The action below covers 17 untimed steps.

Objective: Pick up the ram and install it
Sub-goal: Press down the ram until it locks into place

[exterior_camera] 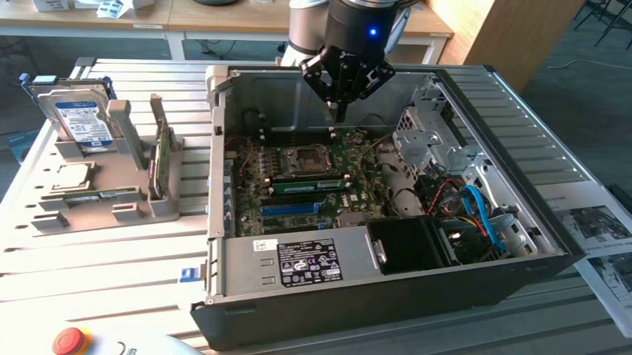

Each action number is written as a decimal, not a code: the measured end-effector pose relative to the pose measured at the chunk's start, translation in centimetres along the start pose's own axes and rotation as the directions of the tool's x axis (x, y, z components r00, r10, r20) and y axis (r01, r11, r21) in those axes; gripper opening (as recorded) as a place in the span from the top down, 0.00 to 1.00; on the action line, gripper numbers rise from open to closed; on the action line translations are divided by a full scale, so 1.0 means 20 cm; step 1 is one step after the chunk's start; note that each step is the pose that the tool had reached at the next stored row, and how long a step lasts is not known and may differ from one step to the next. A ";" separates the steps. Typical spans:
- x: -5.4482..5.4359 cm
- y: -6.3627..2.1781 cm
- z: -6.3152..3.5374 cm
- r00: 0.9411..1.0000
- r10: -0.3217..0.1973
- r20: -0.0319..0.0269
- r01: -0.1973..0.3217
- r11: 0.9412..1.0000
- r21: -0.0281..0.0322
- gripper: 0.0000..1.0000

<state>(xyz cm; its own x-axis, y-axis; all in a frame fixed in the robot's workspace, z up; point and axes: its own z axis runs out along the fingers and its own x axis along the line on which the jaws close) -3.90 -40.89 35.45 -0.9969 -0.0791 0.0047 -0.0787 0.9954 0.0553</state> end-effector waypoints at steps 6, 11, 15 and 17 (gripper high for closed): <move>0.00 -0.001 0.000 1.000 0.000 -0.001 0.000 1.000 -0.018 0.89; 0.00 -0.001 0.000 1.000 0.000 -0.001 0.000 1.000 -0.019 0.89; 0.00 -0.001 0.000 1.000 0.000 0.000 0.000 1.000 -0.026 0.89; 0.00 -0.001 0.000 1.000 0.000 0.000 0.000 1.000 -0.027 0.89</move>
<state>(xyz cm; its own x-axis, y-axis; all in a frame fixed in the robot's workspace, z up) -3.91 -40.90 35.44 -0.9968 -0.0792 0.0051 -0.0785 0.9935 0.0826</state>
